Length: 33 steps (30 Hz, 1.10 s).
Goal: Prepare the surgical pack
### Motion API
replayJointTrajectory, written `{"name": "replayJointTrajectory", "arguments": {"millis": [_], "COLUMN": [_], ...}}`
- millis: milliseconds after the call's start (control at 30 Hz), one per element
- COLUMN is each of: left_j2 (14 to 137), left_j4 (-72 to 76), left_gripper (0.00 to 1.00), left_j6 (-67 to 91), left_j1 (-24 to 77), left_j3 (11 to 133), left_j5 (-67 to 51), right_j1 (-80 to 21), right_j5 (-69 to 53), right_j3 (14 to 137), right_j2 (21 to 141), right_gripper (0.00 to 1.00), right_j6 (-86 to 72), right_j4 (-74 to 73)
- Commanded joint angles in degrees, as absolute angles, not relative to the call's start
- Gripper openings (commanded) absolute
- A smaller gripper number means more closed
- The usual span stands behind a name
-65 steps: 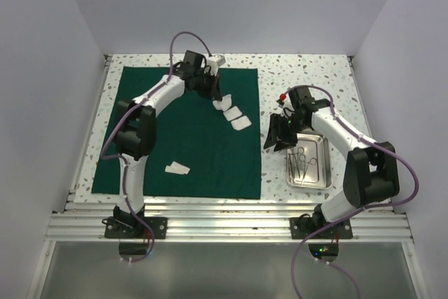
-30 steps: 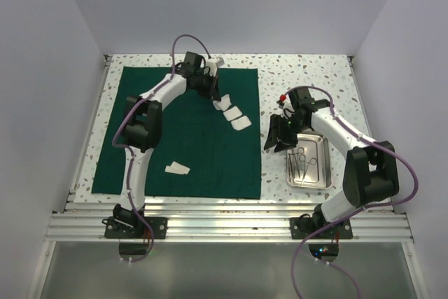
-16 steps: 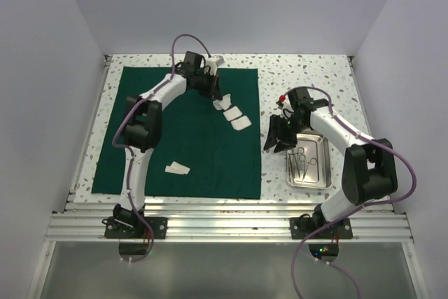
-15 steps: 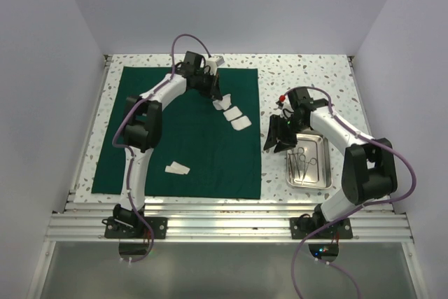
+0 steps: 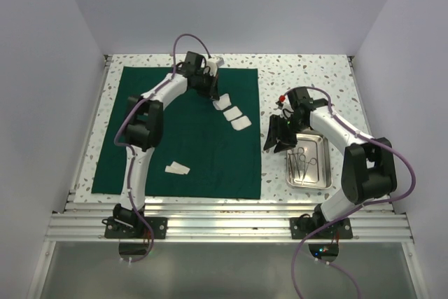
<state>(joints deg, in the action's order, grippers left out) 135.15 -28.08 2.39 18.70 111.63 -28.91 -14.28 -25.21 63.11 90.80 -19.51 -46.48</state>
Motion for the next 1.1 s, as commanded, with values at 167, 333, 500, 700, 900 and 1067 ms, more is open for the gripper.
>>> {"name": "replayJointTrajectory", "arguments": {"millis": [167,333,500,700,900,1067], "left_j2": [137.63,138.34,138.08,134.48,133.6,132.19], "left_j4": [-29.53,-30.15,-29.71,-26.29,-26.46,-25.4], "left_gripper": [0.0,0.0,0.06,0.27,0.32,0.37], "left_j6": [0.26,0.26,0.26,0.26,-1.76,-2.28], "left_j1": [18.11,18.11,18.11,18.81,19.51,19.77], "left_j3": [115.22,115.93,116.19,113.04,112.07,110.48], "left_j5": [-26.81,-26.37,-25.14,-23.56,-21.71,-19.87], "right_j1": [-13.98,-14.06,-14.06,-13.98,-14.06,-14.06], "right_j5": [-26.01,-26.1,-26.19,-26.54,-26.63,-26.72], "right_j3": [65.48,65.3,65.39,65.39,65.39,64.95], "right_j2": [91.76,91.76,92.11,92.29,92.37,92.29], "right_gripper": [0.49,0.49,0.49,0.49,0.49,0.49], "right_j6": [-19.16,-19.07,-19.07,-19.25,-19.25,-19.25], "right_j4": [-47.2,-47.2,-47.11,-47.02,-46.85,-46.76]}}
